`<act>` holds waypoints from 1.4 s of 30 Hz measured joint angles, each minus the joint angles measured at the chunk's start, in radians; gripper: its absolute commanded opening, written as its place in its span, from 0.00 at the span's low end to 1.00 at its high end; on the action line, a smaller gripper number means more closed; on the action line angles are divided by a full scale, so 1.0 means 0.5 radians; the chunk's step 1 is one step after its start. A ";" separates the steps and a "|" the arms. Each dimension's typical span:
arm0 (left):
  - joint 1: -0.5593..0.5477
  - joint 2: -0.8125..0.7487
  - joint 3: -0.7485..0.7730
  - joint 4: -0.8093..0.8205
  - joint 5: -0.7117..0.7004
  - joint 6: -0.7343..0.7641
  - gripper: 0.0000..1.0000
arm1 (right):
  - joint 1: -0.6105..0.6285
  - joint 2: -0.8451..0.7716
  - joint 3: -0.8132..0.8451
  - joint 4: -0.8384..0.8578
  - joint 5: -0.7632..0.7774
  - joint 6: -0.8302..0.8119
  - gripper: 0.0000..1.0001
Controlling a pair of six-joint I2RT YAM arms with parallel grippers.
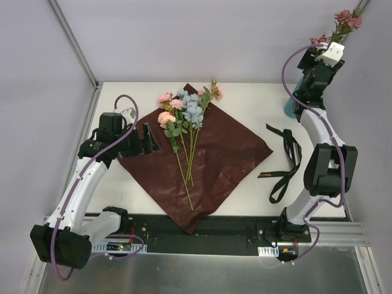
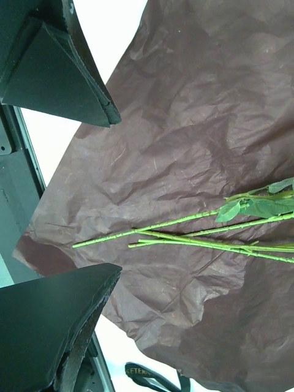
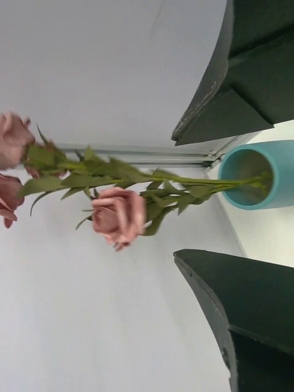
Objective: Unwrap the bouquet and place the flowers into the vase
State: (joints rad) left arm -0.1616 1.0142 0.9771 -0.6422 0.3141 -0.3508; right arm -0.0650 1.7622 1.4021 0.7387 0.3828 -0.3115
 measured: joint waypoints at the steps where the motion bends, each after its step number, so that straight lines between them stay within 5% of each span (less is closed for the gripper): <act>1: 0.000 -0.004 0.000 0.000 -0.014 0.000 0.99 | 0.012 -0.048 -0.010 -0.059 0.044 0.025 0.75; 7: 0.000 -0.048 0.000 0.000 -0.088 -0.001 0.99 | 0.138 -0.418 -0.058 -0.765 0.257 0.378 0.75; 17: 0.000 0.045 -0.022 0.021 0.075 -0.210 0.73 | 0.286 -1.147 -0.397 -1.859 -0.023 1.273 0.64; 28: -0.172 0.534 -0.055 0.395 0.173 -0.584 0.63 | 0.430 -1.658 -1.037 -2.265 -0.552 1.614 0.62; 42: -0.382 1.236 -0.027 0.739 -0.061 -0.726 0.57 | 0.498 -1.978 -1.154 -2.402 -0.906 1.749 0.62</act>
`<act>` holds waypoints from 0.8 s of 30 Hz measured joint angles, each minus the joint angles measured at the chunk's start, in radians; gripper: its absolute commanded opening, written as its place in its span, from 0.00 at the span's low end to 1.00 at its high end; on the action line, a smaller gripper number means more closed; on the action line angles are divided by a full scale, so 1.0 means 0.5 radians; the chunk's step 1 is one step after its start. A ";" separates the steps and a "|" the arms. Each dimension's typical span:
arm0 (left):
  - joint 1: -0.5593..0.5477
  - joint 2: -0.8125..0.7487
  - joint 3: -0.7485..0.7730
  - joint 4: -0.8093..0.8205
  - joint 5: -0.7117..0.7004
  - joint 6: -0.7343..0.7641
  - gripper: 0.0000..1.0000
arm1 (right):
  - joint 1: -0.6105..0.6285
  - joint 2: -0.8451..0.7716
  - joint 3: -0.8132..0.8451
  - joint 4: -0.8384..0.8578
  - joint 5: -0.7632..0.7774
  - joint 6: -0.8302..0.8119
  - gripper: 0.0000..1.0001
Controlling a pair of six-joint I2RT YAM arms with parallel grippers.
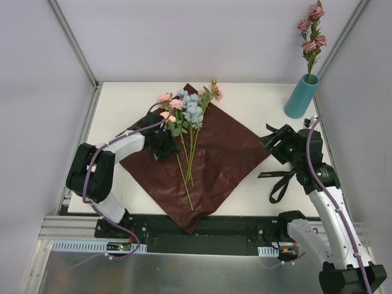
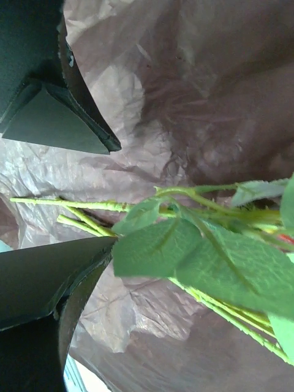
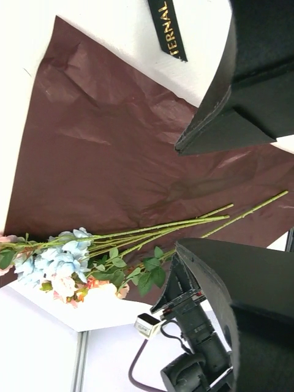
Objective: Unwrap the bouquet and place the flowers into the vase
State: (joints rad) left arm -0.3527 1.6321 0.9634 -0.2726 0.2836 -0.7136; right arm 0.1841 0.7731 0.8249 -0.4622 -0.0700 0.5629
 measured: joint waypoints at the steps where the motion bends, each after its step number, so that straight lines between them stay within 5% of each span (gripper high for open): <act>1: -0.004 0.008 0.005 0.014 -0.010 -0.002 0.57 | 0.006 -0.011 -0.007 -0.003 -0.005 0.004 0.62; 13: -0.017 0.197 0.062 0.118 -0.063 -0.014 0.46 | 0.016 -0.063 -0.043 -0.037 -0.032 0.011 0.62; 24: -0.031 0.231 0.073 0.141 -0.066 -0.019 0.05 | 0.018 -0.085 -0.043 -0.044 -0.053 0.012 0.62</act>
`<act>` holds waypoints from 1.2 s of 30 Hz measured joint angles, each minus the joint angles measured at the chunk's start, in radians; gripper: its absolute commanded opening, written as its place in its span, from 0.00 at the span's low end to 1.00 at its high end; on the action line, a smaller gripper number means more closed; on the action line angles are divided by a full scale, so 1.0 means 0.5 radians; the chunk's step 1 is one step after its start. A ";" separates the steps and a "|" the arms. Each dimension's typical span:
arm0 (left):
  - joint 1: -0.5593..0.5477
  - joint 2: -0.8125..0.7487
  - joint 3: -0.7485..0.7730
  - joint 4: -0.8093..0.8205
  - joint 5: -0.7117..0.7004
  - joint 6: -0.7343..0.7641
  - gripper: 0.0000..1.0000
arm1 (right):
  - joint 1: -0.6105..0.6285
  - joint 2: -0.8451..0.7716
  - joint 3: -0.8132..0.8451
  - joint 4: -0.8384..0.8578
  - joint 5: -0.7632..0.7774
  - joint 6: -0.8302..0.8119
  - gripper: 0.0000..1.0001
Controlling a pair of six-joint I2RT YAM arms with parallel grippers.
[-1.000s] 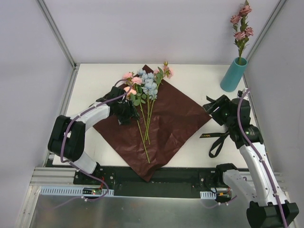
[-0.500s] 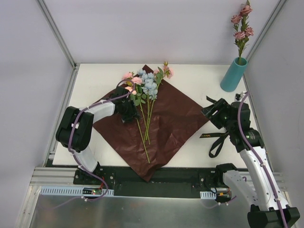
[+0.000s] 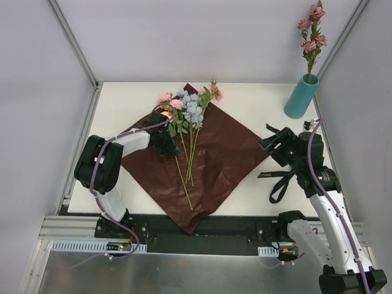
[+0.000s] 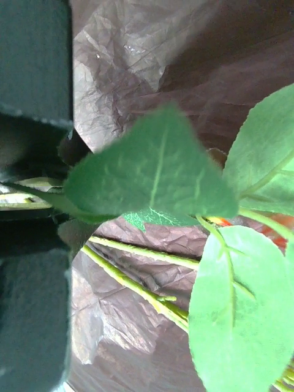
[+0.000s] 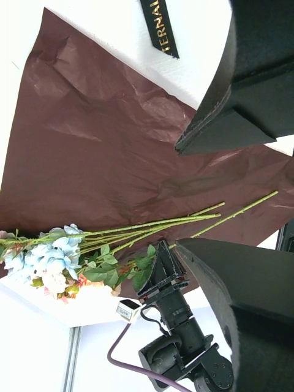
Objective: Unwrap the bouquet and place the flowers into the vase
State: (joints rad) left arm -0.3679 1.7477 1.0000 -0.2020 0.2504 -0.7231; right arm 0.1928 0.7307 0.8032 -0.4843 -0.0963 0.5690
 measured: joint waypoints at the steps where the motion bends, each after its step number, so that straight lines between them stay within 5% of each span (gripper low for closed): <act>1: 0.001 -0.001 0.000 0.002 0.000 0.002 0.01 | 0.000 -0.008 0.000 0.000 -0.004 0.001 0.62; 18: 0.000 -0.664 -0.005 -0.031 0.008 0.092 0.00 | 0.106 -0.011 -0.023 0.109 -0.211 0.187 0.59; 36: -0.164 -1.036 -0.028 -0.148 0.569 0.414 0.00 | 0.996 0.705 0.125 0.855 -0.098 0.517 0.56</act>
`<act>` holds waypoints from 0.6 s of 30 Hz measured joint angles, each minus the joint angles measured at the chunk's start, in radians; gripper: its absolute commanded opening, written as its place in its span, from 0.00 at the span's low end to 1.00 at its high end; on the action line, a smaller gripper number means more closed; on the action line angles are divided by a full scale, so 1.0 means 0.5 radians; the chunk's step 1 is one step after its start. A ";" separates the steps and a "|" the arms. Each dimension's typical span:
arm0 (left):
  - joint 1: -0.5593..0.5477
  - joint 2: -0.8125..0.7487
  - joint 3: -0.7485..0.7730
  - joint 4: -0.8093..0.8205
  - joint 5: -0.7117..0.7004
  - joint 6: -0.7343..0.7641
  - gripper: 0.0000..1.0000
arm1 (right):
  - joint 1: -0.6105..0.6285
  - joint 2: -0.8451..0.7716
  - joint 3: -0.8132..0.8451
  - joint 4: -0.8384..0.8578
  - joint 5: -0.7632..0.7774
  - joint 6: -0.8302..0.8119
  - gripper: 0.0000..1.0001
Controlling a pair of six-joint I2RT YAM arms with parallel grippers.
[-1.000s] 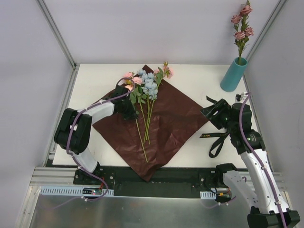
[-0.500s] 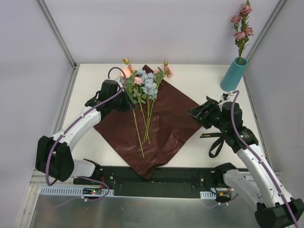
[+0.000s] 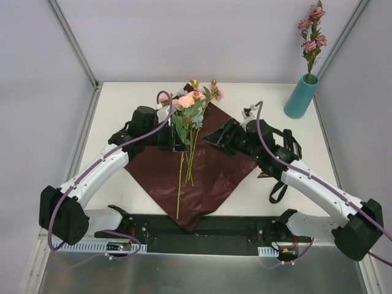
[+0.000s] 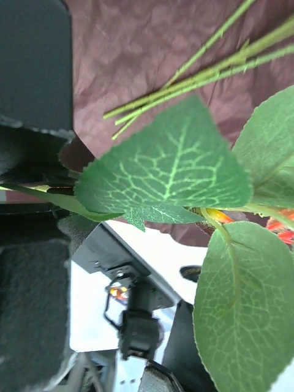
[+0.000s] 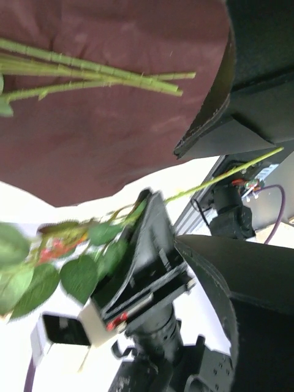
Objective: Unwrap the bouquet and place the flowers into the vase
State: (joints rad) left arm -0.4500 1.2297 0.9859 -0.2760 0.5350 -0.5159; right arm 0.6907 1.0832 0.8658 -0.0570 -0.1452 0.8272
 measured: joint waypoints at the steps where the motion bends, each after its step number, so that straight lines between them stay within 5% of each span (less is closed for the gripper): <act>1: -0.017 0.000 0.000 0.001 0.038 0.007 0.00 | 0.035 0.055 0.050 0.027 0.017 0.000 0.55; 18: -0.080 -0.048 0.002 -0.016 0.352 0.072 0.00 | 0.216 0.549 0.330 0.272 0.130 0.009 0.42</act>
State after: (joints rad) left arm -0.4900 1.2057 0.9867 -0.2840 0.7113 -0.4797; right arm 0.7986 1.3575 1.0306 0.0788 -0.0799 0.8318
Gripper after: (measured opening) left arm 0.077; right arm 0.460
